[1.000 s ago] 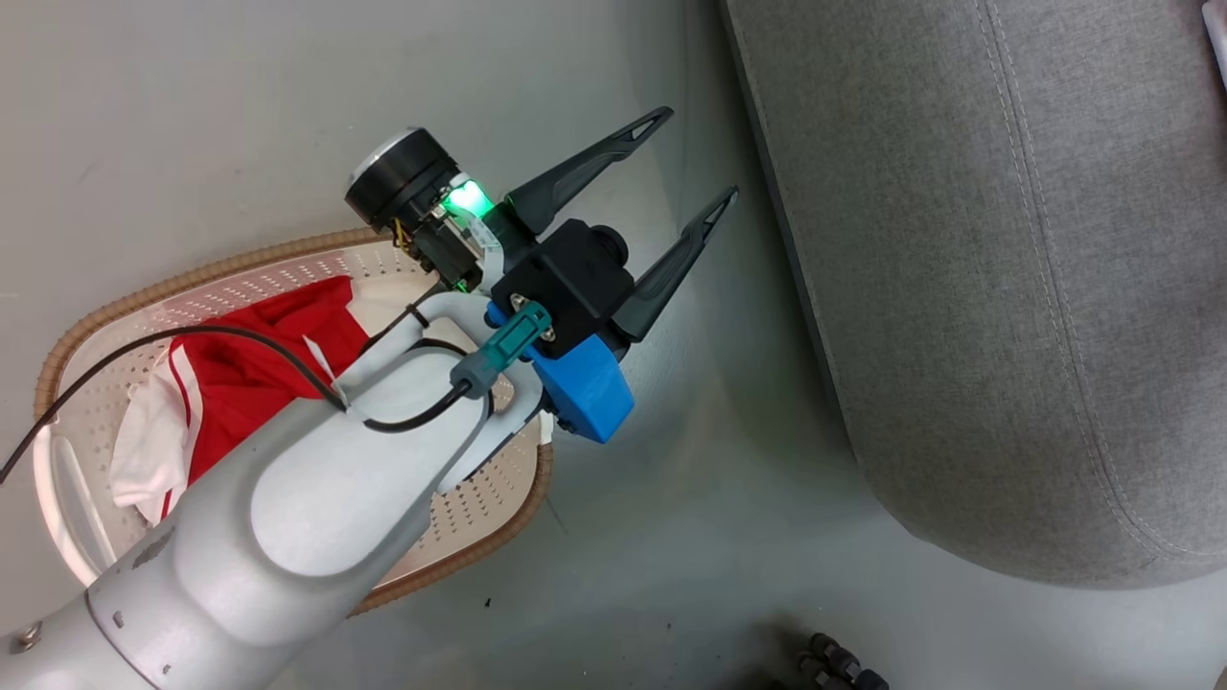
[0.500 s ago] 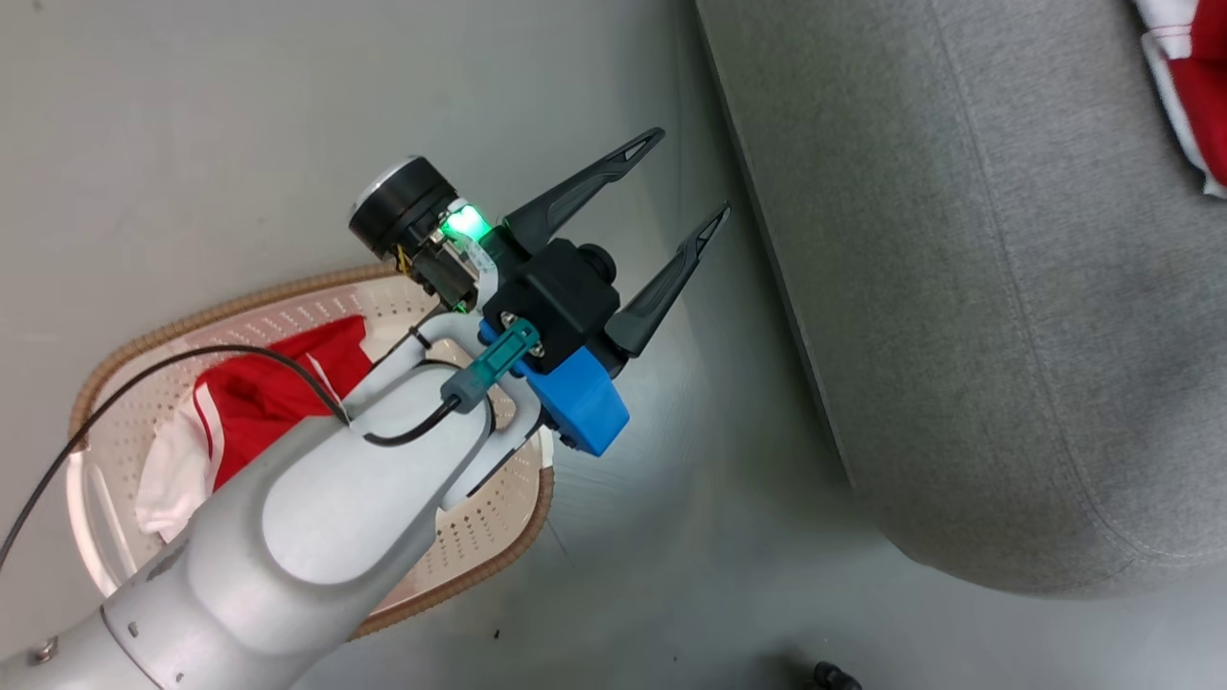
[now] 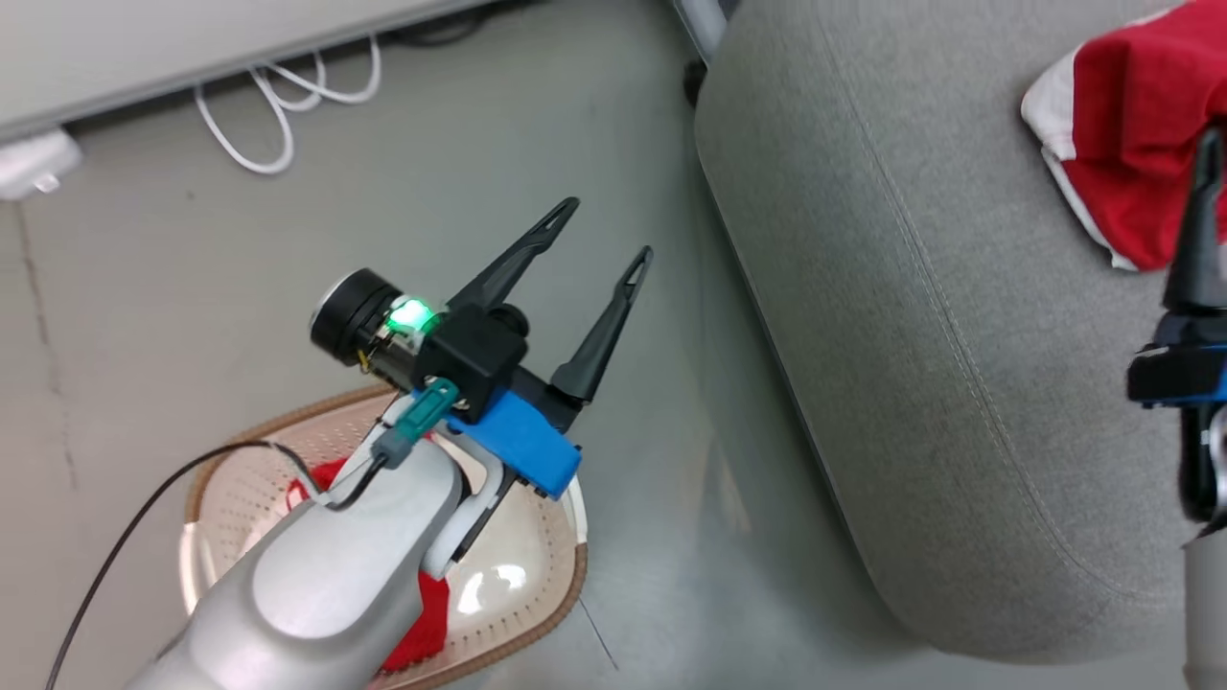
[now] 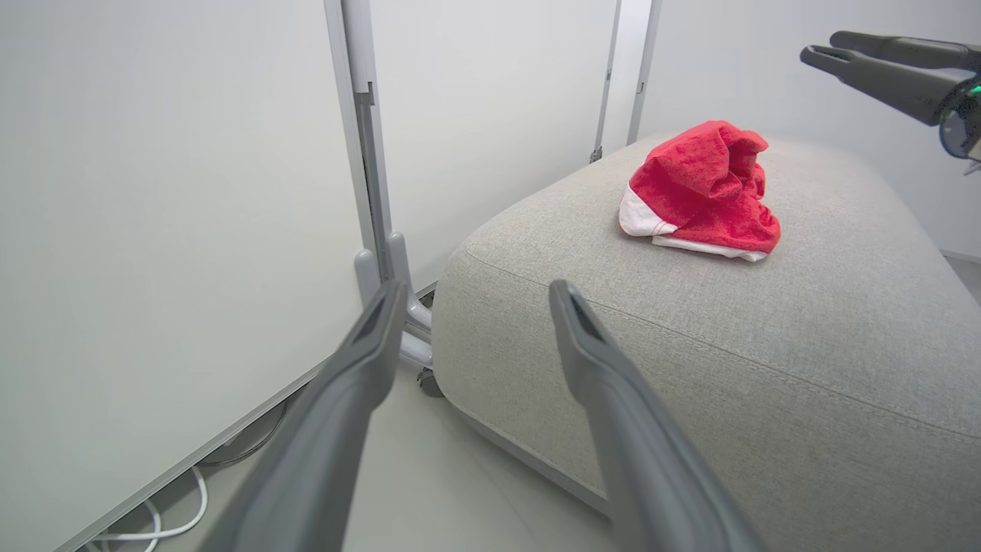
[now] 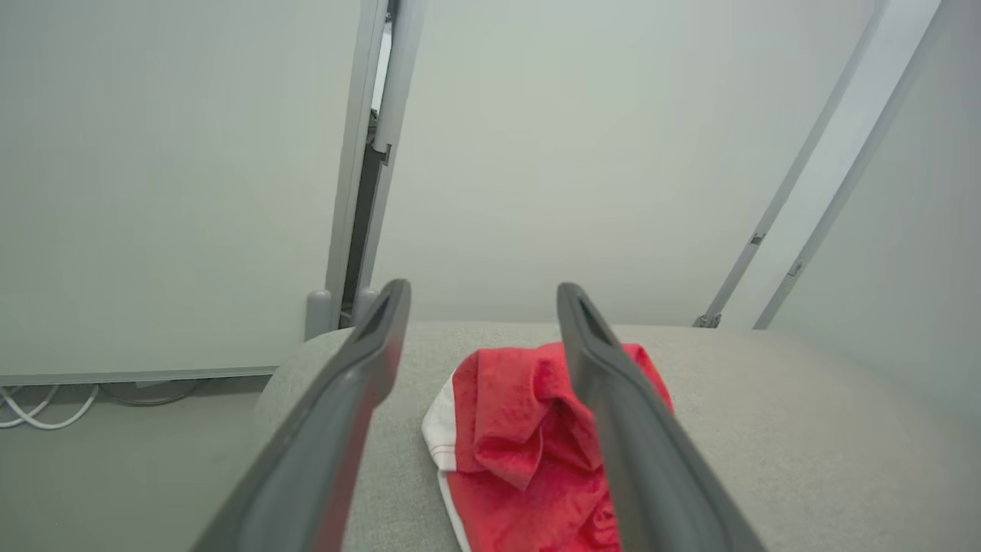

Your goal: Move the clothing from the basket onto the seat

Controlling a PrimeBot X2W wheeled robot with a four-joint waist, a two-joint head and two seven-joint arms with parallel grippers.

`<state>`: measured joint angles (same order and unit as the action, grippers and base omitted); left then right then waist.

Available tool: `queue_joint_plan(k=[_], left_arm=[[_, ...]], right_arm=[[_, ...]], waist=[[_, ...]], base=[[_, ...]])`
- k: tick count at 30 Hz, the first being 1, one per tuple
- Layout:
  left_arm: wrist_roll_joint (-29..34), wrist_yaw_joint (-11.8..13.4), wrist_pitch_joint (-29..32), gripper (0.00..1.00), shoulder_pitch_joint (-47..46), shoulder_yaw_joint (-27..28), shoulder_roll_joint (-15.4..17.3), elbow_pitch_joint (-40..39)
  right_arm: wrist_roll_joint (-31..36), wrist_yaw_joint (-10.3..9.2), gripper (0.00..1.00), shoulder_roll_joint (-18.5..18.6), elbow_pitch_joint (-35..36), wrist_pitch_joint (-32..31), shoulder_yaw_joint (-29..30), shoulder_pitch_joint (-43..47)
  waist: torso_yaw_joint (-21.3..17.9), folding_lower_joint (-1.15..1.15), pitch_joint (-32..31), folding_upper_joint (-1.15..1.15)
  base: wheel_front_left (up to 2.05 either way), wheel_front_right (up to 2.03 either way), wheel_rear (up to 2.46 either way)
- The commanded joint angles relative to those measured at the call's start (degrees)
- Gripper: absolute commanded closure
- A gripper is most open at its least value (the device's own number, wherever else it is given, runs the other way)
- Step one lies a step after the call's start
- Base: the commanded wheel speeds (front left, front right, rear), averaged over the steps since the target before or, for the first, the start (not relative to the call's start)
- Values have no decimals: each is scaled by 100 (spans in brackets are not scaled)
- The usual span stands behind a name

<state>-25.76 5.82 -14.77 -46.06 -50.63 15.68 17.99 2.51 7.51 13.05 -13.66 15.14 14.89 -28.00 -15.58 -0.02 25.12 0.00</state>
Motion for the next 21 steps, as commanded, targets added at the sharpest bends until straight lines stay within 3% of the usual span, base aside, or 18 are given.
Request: queue_joint_plan(k=[1,9,21], left_arm=[[-55,69,-42,0,165,121,27,-5],[51,267,-43,0,1060,1243,0,-444],[469,90,-44,0,2621,2858,-230,-666]], right_arm=[[11,-5,0,-21,87,1,-161,162],[-249,-5,0,-225,420,2,-987,567],[-472,-5,0,-487,654,2,-1492,1523]], waist=[[284,2,-427,0],[798,2,-1083,0],[1325,2,-1913,0]], base=[[0,0,0],[0,0,0],[0,0,0]])
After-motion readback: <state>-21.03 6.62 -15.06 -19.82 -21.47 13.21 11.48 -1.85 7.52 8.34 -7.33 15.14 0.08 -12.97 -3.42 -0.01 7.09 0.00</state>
